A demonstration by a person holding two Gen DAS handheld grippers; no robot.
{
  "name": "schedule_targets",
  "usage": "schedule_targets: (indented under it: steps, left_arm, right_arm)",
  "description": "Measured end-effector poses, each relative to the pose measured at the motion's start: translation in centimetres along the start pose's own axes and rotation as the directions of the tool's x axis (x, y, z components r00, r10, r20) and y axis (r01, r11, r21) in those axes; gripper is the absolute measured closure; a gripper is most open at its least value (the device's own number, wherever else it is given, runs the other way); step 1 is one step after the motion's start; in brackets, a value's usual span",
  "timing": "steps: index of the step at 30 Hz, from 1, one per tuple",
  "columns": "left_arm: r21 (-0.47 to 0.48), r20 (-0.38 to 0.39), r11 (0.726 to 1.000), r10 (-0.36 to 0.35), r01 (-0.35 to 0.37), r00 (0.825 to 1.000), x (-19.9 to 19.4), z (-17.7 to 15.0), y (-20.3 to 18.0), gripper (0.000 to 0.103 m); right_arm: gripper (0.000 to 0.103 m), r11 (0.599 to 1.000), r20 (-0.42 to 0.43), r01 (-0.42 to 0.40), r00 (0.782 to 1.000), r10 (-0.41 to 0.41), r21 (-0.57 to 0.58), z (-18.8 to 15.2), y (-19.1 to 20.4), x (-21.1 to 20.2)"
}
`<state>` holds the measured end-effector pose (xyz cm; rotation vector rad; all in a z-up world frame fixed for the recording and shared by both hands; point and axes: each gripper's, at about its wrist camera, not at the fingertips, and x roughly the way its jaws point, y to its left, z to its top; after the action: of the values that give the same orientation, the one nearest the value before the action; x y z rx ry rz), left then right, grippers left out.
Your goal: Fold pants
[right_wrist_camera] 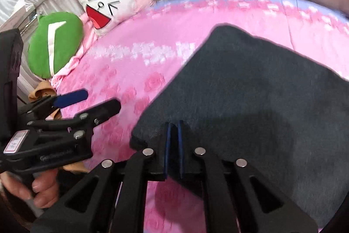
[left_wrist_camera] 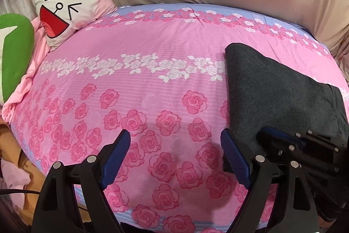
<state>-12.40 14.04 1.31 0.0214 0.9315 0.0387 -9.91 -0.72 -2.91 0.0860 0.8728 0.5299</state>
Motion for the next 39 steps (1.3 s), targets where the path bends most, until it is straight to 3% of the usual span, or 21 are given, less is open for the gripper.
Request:
schedule_targets:
  steps: [5,8,10,13,15,18,20,24,25,30,31,33,34,37,39]
  left_arm:
    - [-0.014,-0.001,1.000,0.020,-0.020,1.000,-0.1,-0.3,1.1,0.020]
    - [-0.036,-0.006,0.999,0.015,-0.016,1.000,0.1,-0.5,2.1,0.020]
    - [-0.044,-0.006,0.999,0.012,-0.012,1.000,0.2,-0.6,2.7,0.020]
    - [-0.058,-0.007,0.998,0.017,-0.017,1.000,0.2,-0.7,3.7,0.020]
    - [-0.067,-0.007,0.998,0.015,-0.016,1.000,0.1,-0.7,4.4,0.020]
    - [-0.089,0.009,0.996,0.011,-0.011,1.000,-0.2,-0.9,5.7,0.020]
    - [-0.098,0.008,0.995,0.003,-0.002,1.000,0.0,-0.9,6.0,0.020]
    - [-0.094,-0.006,0.995,-0.032,0.031,0.999,0.9,-0.6,5.4,0.020]
    - [-0.087,-0.009,0.996,-0.034,0.033,0.999,1.0,-0.6,5.2,0.020]
    - [-0.063,-0.017,0.997,-0.051,0.050,0.999,1.1,-0.5,3.8,0.020]
    - [-0.059,-0.020,0.997,-0.055,0.054,0.998,1.1,-0.4,3.3,0.020]
    - [-0.045,-0.017,0.997,-0.060,0.059,0.998,0.9,-0.2,2.6,0.020]
    - [-0.037,-0.010,0.998,-0.061,0.060,0.998,0.5,-0.2,2.2,0.020]
    - [-0.016,0.006,0.998,-0.059,0.059,0.998,-0.4,-0.5,1.6,0.020]
    - [-0.004,0.007,0.998,-0.061,0.061,0.998,-0.6,-0.6,0.9,0.020]
  right_arm:
    - [0.096,1.000,0.079,0.009,0.997,-0.010,0.022,2.1,0.2,-1.1]
    - [0.096,0.998,-0.067,-0.038,0.997,0.041,0.047,3.0,0.1,4.0]
    - [0.100,0.996,-0.060,-0.081,0.995,0.084,0.048,3.3,0.5,6.0]
    - [0.100,0.998,-0.097,-0.067,0.993,0.069,0.019,4.2,1.8,7.3]
    - [0.097,0.997,-0.021,-0.077,0.997,0.078,0.025,5.2,1.7,4.7]
    - [0.096,0.997,0.102,0.042,0.994,-0.048,0.062,7.1,-1.0,0.9]
    - [0.096,0.989,0.065,0.118,0.990,-0.124,0.089,8.4,-3.2,1.6]
    - [0.097,0.981,-0.104,0.177,0.980,-0.168,0.082,9.9,-4.9,8.7]
    - [0.100,0.979,-0.047,0.194,0.980,-0.191,0.064,10.1,-4.4,8.8]
    - [0.096,0.955,-0.001,0.293,0.956,-0.293,-0.047,10.8,-1.7,9.4]
    - [0.096,0.961,0.007,0.274,0.962,-0.273,-0.047,10.8,-1.7,9.0]
    - [0.096,0.993,0.048,0.114,0.992,-0.114,-0.001,10.2,-2.7,6.9]
    - [0.096,0.997,0.077,0.079,0.994,-0.081,0.023,9.8,-3.0,5.3]
    - [0.096,0.988,0.177,0.134,0.973,-0.146,0.077,6.4,-4.0,-1.4]
    - [0.095,0.975,0.189,0.145,0.966,-0.176,0.169,2.4,-6.3,-6.0]
